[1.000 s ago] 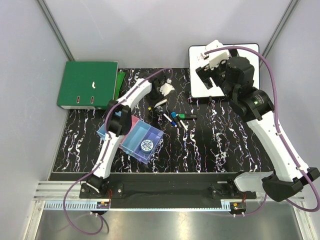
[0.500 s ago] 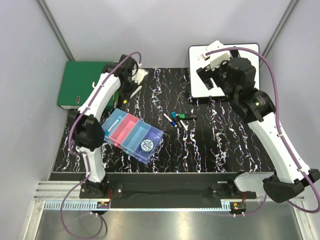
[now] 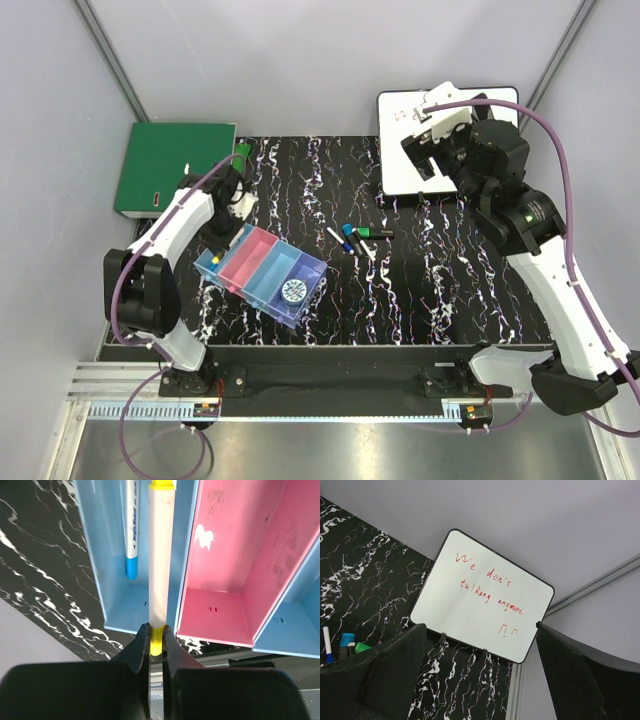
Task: Sort the stationery into containers
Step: Place the pen in the storage box, then move the storage box to the center of the board.
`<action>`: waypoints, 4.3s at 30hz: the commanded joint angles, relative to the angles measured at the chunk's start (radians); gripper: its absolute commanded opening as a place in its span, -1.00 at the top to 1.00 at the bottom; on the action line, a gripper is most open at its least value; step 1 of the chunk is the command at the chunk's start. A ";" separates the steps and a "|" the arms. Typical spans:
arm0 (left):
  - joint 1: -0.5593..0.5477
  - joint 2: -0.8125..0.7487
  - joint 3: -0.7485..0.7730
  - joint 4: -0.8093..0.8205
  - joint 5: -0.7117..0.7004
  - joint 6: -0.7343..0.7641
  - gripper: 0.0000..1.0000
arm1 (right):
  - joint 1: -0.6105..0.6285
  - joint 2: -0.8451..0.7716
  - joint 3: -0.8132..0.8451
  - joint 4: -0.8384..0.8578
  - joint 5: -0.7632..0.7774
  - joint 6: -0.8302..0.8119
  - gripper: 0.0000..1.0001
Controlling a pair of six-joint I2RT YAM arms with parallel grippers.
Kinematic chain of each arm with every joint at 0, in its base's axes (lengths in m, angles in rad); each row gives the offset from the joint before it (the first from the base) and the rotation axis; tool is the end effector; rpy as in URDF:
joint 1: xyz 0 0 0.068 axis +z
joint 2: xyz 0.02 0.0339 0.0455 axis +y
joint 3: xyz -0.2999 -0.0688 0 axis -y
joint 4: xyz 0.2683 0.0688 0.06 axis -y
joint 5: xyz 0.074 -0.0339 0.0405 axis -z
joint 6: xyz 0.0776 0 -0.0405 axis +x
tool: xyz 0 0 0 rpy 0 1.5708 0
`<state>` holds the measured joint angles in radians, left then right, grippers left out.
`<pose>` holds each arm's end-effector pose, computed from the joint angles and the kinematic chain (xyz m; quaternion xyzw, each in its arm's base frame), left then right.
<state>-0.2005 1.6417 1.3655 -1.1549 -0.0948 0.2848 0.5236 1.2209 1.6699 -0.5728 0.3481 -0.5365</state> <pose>0.3315 -0.0599 0.2474 0.2362 0.9680 0.0502 0.0677 0.2546 0.1164 0.5476 -0.2743 0.6948 -0.1340 0.6512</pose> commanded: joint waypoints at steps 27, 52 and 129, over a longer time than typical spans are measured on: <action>0.013 0.055 -0.049 0.184 -0.034 -0.022 0.46 | -0.002 -0.021 -0.154 -0.147 -0.257 0.145 -0.98; -0.077 -0.037 0.057 0.015 0.171 -0.038 0.35 | 0.015 0.112 -0.185 -0.171 -0.288 0.142 -0.99; -0.229 0.181 0.012 0.196 0.099 -0.078 0.43 | 0.018 0.074 -0.187 -0.145 -0.276 0.181 -0.98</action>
<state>-0.4271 1.8107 1.3476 -0.9882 0.0330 0.1917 0.5323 1.3193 1.4208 -0.7464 0.0624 -0.3744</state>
